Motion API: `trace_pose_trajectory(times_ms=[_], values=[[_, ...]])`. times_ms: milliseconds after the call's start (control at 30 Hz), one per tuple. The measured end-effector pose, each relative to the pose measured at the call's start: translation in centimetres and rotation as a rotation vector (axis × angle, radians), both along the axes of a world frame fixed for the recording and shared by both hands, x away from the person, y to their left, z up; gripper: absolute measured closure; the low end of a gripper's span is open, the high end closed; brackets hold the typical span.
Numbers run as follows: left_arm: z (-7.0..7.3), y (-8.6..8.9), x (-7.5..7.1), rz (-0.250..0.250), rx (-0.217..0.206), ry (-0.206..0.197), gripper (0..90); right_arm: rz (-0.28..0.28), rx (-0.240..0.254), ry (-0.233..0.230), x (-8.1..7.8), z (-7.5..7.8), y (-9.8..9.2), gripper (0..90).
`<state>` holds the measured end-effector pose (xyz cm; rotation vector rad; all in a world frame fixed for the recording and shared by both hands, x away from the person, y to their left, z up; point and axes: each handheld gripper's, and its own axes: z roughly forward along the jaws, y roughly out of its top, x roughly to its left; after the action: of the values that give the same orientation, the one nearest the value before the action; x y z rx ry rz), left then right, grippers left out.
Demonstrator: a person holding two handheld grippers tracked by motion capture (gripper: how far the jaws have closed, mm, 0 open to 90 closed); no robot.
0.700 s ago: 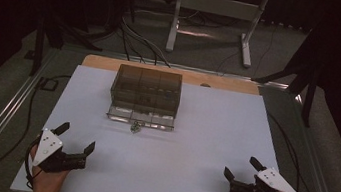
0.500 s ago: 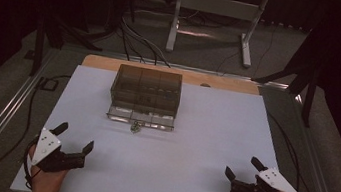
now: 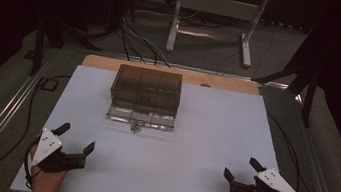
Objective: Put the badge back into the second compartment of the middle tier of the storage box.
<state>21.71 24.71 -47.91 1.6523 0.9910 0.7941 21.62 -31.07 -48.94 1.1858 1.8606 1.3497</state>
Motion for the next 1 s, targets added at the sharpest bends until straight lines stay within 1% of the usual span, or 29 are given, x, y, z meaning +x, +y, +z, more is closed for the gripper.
trace_pose_trajectory(times_ms=[33, 133, 167, 233, 267, 300, 400, 500, 700, 867, 933, 967, 1000], values=[[0.2, -0.1, 0.0, -0.006, -0.004, 0.016, 2.0, 0.0, 0.002, 0.0, 0.0, 0.0, 0.0, 0.0], [0.4, -0.2, 0.0, -0.002, -0.006, 0.017, 1.9, -0.001, 0.002, 0.0, 0.0, 0.0, 0.0, 0.0], [0.6, -0.3, 0.0, 0.003, -0.014, 0.012, 1.7, 0.0, 0.002, 0.001, 0.0, 0.0, 0.0, 0.0], [0.7, -0.3, 0.0, 0.006, -0.019, 0.018, 1.6, -0.001, 0.0, 0.0, 0.0, 0.0, 0.1, 0.0], [0.7, -0.4, 0.0, 0.011, -0.013, 0.023, 1.7, -0.001, -0.002, 0.0, 0.0, 0.0, 0.2, 0.0], [0.7, -0.4, 0.1, 0.014, -0.01, 0.028, 1.6, -0.001, -0.007, -0.001, -0.1, 0.0, 0.2, 0.0], [0.6, -0.5, 0.2, 0.011, -0.016, 0.048, 1.6, -0.006, -0.026, -0.01, -0.1, 0.0, 0.3, 0.0], [0.5, -0.7, 0.4, 0.008, -0.013, 0.061, 1.7, -0.011, -0.026, -0.013, -0.2, 0.0, 0.3, 0.0], [0.5, -1.4, 0.6, 0.0, -0.001, 0.068, 1.7, -0.021, -0.027, -0.017, -0.1, 0.1, 0.3, 0.0], [0.5, -1.9, 1.3, -0.009, 0.007, 0.088, 1.7, -0.028, -0.035, -0.022, -0.2, 0.1, 0.2, 0.0], [0.5, -2.1, 1.5, -0.012, 0.014, 0.092, 1.7, -0.031, -0.036, -0.023, -0.2, 0.1, 0.2, 0.0], [0.5, -2.4, 2.0, -0.02, 0.027, 0.102, 1.7, -0.031, -0.035, -0.022, -0.2, 0.1, 0.2, 0.0], [0.5, -2.6, 2.2, -0.024, 0.029, 0.106, 1.7, -0.034, -0.035, -0.021, -0.2, 0.1, 0.2, 0.0]])
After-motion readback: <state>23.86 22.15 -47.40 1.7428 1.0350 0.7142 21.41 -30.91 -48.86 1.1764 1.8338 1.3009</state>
